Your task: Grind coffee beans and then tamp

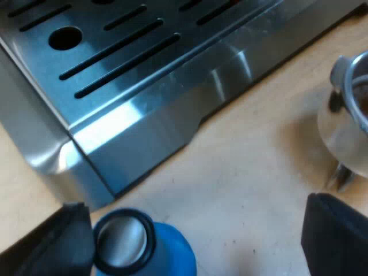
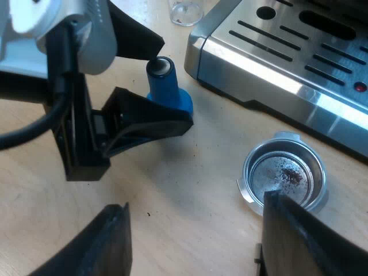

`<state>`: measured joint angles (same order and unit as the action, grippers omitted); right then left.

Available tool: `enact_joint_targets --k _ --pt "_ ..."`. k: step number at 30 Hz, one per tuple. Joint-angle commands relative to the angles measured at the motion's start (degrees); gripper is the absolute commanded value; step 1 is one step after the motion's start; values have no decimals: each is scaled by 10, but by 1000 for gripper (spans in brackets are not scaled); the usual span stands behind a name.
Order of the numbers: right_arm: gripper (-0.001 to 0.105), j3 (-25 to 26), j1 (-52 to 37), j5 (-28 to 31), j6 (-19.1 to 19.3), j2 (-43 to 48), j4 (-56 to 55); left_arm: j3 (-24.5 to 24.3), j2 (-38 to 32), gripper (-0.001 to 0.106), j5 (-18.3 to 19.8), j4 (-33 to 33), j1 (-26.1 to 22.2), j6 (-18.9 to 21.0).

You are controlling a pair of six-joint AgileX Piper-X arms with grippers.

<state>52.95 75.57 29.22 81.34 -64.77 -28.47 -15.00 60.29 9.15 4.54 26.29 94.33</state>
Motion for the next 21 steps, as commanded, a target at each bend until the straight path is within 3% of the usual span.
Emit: enact_joint_targets --k 1,15,21 --pt "52 4 0 0 3 2 -4 -2 23 87 -8 28 2 4" --pt "52 4 1 0 3 2 -7 -2 71 87 -13 60 2 8" --pt "52 4 1 1 3 2 -33 -2 71 87 9 60 2 49"
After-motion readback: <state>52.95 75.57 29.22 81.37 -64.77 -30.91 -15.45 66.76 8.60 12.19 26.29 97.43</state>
